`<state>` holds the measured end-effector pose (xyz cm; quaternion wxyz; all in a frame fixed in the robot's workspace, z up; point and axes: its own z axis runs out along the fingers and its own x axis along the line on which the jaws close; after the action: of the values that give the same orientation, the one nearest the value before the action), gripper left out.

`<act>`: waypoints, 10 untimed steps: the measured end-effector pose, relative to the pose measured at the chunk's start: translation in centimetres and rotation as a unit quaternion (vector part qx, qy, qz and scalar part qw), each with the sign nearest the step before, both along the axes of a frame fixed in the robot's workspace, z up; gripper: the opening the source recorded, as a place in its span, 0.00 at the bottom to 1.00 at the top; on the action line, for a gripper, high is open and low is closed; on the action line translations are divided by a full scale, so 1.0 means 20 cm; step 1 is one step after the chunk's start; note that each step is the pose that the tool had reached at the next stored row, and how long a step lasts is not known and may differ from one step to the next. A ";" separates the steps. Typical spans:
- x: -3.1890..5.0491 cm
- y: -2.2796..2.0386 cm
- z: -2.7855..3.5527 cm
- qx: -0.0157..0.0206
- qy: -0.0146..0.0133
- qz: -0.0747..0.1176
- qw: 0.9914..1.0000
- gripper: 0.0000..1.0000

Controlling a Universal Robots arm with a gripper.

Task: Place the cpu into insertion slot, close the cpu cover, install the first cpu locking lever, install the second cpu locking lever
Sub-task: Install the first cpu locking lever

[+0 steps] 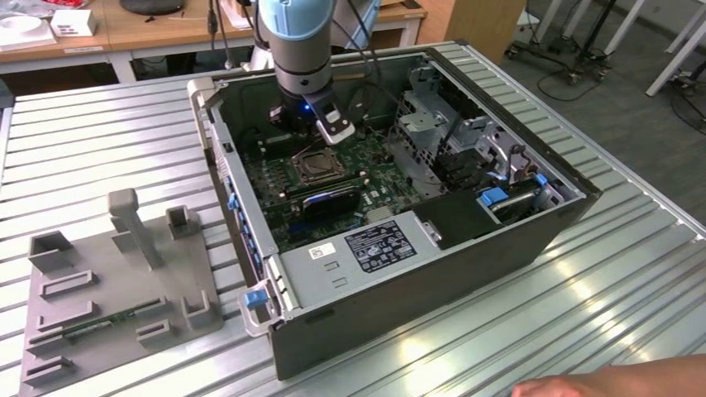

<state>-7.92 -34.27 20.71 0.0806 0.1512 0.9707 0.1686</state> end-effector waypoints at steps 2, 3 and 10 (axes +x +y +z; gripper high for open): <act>0.000 0.000 -0.009 0.000 -0.001 0.000 1.000 0.11; 0.000 0.000 -0.013 0.000 -0.001 0.000 1.000 0.11; 0.000 0.002 -0.029 0.000 -0.001 0.000 1.000 0.11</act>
<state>-7.93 -34.22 20.13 0.0817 0.1511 0.9706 0.1687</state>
